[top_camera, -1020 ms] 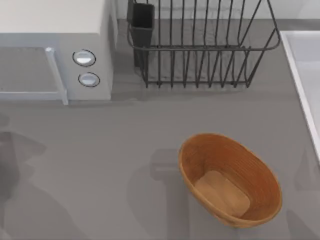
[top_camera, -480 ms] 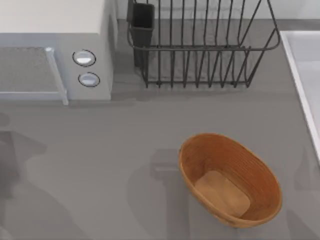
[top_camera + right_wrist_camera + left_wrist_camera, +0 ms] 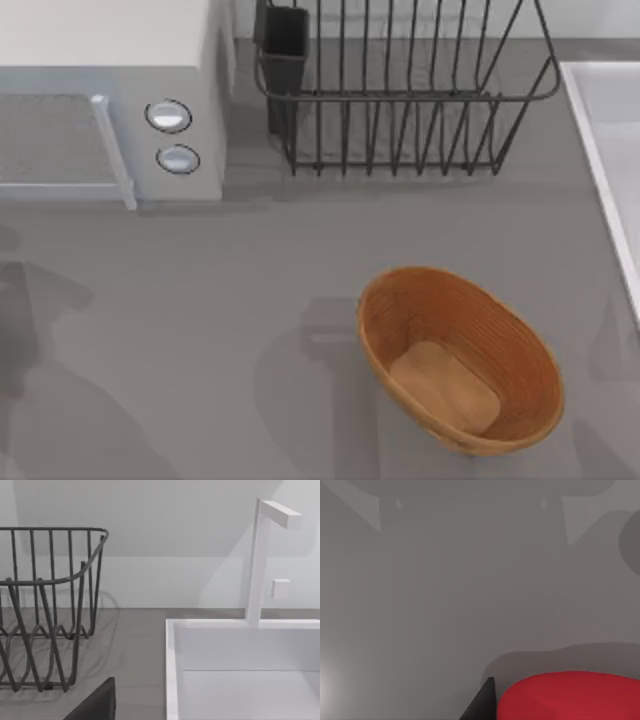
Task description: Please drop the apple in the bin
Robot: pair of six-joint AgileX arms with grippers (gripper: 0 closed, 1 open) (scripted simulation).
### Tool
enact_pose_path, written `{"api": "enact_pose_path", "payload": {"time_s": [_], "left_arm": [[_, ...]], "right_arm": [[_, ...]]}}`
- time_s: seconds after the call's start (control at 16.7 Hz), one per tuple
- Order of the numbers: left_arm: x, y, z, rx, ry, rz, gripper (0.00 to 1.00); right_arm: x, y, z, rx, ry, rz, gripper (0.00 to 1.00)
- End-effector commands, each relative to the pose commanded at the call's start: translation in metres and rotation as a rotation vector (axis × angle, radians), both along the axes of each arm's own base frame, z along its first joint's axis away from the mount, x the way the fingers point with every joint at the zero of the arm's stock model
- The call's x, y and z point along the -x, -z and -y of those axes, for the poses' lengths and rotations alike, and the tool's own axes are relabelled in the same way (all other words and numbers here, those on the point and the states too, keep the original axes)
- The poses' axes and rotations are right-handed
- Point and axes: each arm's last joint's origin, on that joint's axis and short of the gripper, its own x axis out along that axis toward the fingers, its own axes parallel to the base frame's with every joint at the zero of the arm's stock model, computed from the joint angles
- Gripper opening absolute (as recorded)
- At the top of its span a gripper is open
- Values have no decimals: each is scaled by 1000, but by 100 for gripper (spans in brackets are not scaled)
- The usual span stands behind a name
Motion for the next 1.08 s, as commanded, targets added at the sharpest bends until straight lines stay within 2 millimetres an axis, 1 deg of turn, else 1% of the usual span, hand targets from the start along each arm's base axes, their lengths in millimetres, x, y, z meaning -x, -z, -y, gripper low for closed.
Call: {"api": "enact_pose_path", "payload": {"time_s": [0.06,0.18,0.3,0.48,0.6,0.72,0.9,0.96,1.08], "left_arm": [[-1,-6,-4,-21,-6,21,0],[1,-7,-6,-9,-7,17,0],[6,-14,-15,15,-15,13,0],[11,-39,-31,33,-41,-6,0],[12,-61,-36,36,-54,-36,0],[8,-89,-33,27,-52,-45,0],[0,-138,-15,-14,-22,4,0],[0,-148,-10,-19,-14,14,0],[-1,-156,-4,-21,-6,21,0]], "right_arm": [[0,0,0,0,0,0,100],[0,0,0,0,0,0,100],[0,0,0,0,0,0,100],[0,0,0,0,0,0,100],[0,0,0,0,0,0,100],[0,0,0,0,0,0,100],[0,0,0,0,0,0,100],[0,0,0,0,0,0,100],[0,0,0,0,0,0,100]]}}
